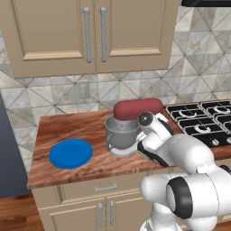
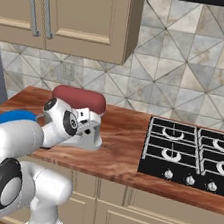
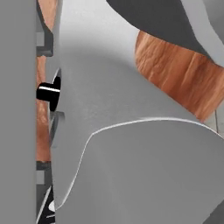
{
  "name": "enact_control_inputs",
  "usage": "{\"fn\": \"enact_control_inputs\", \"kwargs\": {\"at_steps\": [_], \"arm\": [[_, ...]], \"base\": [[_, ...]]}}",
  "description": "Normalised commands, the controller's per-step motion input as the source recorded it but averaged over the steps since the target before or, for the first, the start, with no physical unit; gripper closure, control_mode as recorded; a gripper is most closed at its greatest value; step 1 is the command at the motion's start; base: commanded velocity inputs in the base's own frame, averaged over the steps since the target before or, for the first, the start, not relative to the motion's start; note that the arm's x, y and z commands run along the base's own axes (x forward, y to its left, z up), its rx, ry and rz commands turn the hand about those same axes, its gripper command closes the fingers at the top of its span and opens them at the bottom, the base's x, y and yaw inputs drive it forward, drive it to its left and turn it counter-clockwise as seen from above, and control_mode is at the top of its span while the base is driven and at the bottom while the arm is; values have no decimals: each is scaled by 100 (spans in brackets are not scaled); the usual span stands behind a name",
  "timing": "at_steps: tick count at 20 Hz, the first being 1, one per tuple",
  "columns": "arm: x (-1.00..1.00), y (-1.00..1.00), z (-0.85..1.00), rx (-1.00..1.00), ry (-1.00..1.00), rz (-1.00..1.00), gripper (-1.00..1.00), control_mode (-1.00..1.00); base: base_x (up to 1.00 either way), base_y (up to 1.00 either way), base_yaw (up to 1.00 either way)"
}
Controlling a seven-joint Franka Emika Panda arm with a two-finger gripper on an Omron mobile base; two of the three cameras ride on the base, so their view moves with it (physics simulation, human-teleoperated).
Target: Add butter and sugar cubes to the stand mixer bowl and then turn on the stand mixer to begin making frosting.
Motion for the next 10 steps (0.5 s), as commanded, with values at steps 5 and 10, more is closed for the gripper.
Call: {"fn": "enact_control_inputs", "kwargs": {"at_steps": [5, 10], "arm": [[-6, -4, -21, 0, 10, 0, -100, -100], [0, 0, -2, 0, 0, 0, -100, -100]], "base": [[0, 0, 0], [0, 0, 0]]}}
